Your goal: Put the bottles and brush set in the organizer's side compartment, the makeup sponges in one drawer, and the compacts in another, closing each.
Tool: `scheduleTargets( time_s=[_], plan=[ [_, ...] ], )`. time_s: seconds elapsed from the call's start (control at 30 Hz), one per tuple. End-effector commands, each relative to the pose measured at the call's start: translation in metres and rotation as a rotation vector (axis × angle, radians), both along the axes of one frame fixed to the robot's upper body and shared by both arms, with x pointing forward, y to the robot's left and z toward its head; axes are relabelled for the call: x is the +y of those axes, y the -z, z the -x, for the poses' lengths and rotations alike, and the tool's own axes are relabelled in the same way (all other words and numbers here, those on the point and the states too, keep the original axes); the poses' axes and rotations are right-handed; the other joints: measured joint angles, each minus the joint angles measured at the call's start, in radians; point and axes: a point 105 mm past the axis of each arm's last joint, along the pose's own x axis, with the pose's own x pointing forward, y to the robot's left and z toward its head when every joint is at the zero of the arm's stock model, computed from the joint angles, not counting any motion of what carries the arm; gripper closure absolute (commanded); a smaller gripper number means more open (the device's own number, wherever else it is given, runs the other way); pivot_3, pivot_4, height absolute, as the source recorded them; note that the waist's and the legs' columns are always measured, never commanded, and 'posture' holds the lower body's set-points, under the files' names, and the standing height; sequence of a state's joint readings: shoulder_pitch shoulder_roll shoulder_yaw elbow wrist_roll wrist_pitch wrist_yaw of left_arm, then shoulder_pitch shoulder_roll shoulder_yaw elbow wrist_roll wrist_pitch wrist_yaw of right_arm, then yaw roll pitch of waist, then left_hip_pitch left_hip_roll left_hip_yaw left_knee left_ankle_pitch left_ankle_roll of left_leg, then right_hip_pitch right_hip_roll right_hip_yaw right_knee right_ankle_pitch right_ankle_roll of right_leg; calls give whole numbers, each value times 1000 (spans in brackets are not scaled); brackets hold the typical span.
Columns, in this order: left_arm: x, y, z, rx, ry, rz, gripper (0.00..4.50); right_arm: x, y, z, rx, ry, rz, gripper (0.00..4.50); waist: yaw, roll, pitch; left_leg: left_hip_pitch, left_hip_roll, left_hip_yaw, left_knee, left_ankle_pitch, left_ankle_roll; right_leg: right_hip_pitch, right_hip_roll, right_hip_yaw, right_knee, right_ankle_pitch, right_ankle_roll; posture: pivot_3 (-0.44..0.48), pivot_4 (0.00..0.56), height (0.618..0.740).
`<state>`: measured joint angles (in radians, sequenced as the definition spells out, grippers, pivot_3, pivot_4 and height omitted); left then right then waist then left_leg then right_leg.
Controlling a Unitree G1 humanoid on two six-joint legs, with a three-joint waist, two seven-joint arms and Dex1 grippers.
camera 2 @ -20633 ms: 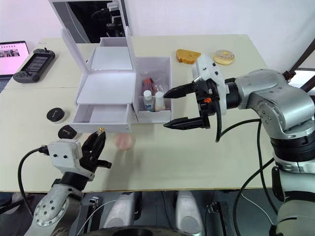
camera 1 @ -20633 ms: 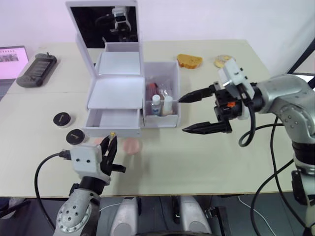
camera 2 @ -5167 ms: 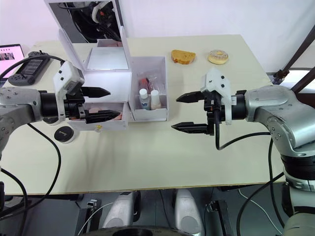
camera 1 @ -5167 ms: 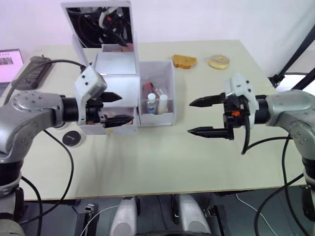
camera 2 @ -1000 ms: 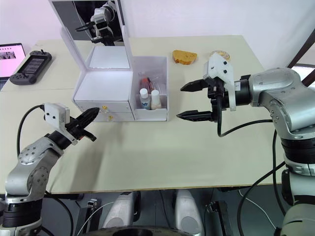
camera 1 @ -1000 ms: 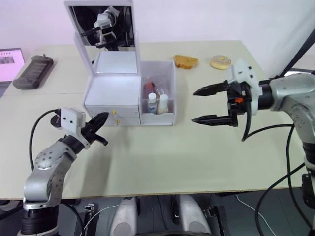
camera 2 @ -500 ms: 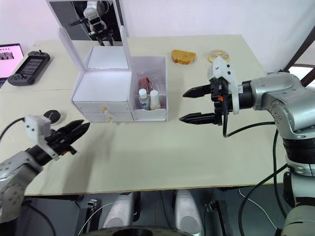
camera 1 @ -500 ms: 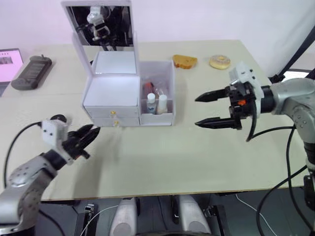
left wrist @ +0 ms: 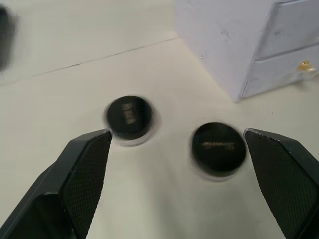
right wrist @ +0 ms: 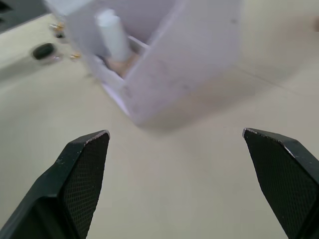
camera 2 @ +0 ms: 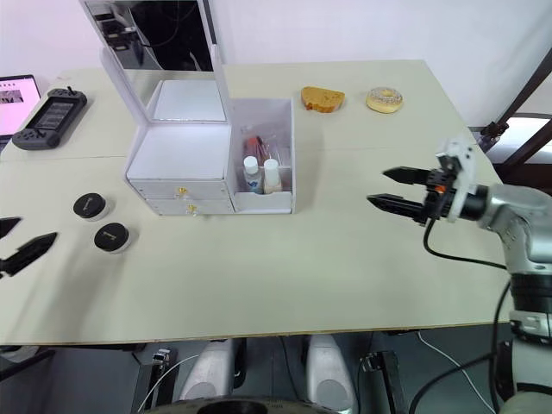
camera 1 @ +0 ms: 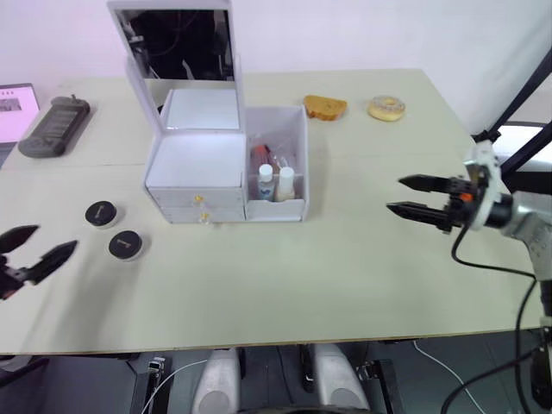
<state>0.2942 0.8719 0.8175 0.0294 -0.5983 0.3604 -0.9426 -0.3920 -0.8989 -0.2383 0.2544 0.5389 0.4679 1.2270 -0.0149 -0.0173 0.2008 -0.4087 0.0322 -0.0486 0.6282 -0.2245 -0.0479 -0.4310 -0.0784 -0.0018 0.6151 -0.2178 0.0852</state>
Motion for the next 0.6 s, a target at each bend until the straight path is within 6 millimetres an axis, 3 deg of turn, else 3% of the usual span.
scheduleTargets(
  time_s=[0.03, 0.17, 0.33, 0.53, 0.6],
  plan=[
    [18, -1, 14, -11, -57, -38, 48, -31, 8, 6, -27, 104, 25, 0, -2, 1, 0, 0, 0, 0, 0, 0, 0, 0, 0, 0, 0, 0, 0, 0, 150, 740],
    [29, 0, 18, -19, -96, -46, 48, -35, 13, 8, -26, 108, 26, 0, -8, 1, 1, 1, 1, 2, 2, 0, 0, -1, -1, 1, 1, -1, 2, 0, 150, 740],
    [27, -3, 15, -32, -81, -57, 48, -24, 7, 6, -34, 64, 12, 0, -10, 1, 1, 3, 1, 2, 3, 0, 0, 0, -2, 0, 1, -1, 2, 0, 150, 740],
    [-14, -5, 7, -15, 75, -19, 48, 16, 7, 19, 47, -92, 45, 0, -3, 1, 0, 1, 1, 4, 2, 0, 0, -1, -3, 1, 1, 0, 0, 0, 150, 740],
    [-43, 1, 0, 2, 162, -32, 48, 37, 10, 26, 62, -180, 100, 0, 2, 1, 0, 1, 1, 4, 0, 0, 0, -2, -3, 0, 1, 1, -2, 0, 150, 740]
  ],
)
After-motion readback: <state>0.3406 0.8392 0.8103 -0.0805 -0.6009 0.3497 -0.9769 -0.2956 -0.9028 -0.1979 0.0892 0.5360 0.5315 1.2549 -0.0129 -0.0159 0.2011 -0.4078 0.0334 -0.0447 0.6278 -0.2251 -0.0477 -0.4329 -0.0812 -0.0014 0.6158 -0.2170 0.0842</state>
